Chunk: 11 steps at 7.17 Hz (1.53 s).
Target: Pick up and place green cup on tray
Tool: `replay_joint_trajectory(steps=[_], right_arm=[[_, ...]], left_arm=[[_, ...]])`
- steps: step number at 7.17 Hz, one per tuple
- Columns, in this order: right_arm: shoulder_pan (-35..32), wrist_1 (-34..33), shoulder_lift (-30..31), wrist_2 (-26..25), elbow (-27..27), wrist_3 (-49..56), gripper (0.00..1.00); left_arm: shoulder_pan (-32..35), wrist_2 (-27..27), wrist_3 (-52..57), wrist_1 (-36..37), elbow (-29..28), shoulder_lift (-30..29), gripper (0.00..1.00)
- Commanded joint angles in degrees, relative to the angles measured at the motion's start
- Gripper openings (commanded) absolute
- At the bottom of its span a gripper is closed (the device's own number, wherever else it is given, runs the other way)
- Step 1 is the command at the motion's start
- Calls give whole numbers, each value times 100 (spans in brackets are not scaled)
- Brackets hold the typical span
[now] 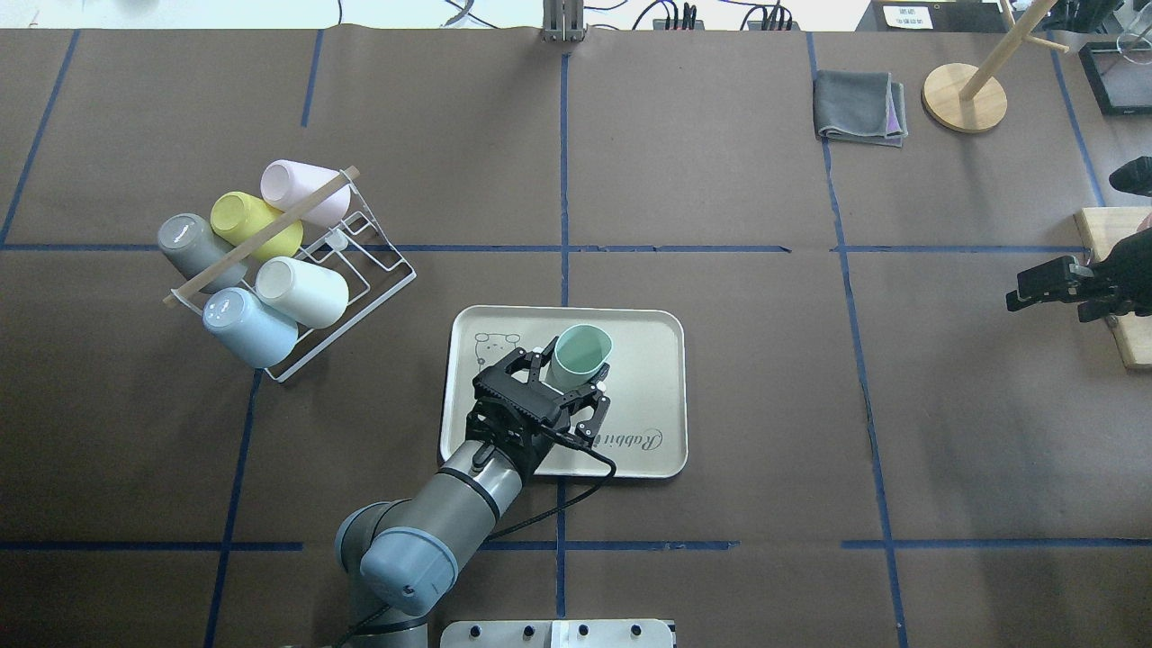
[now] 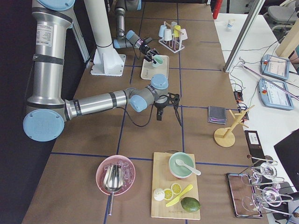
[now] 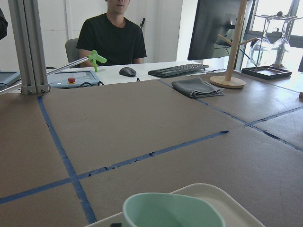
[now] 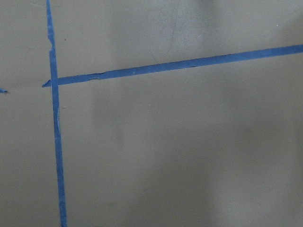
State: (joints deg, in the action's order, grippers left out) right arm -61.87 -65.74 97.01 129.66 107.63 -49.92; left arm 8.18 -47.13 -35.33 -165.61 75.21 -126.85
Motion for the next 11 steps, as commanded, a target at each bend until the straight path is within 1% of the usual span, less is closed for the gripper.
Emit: replay_joint_trajectory(steps=[1,2,4,8,9,11], right_arm=[[-1,0,3,-11,-5,0,100],[-1,0,3,-11,-5,0,100],[-9,0,3,-11,12,-9,100],[-27,0,3,-11,30,-9,100],[-27,0,3,-11,21,-9,100],[-18,0,3,-11,21,-9,100]], left_arm=[[-1,-7,0,-6,-76,-42,65],[-1,-7,0,3,-76,-42,69],[-1,2,0,-6,-76,-42,71],[-1,-7,0,-6,-76,-24,75],[-1,-16,0,-6,-76,-24,78],[-1,-16,0,-6,-76,-24,79]])
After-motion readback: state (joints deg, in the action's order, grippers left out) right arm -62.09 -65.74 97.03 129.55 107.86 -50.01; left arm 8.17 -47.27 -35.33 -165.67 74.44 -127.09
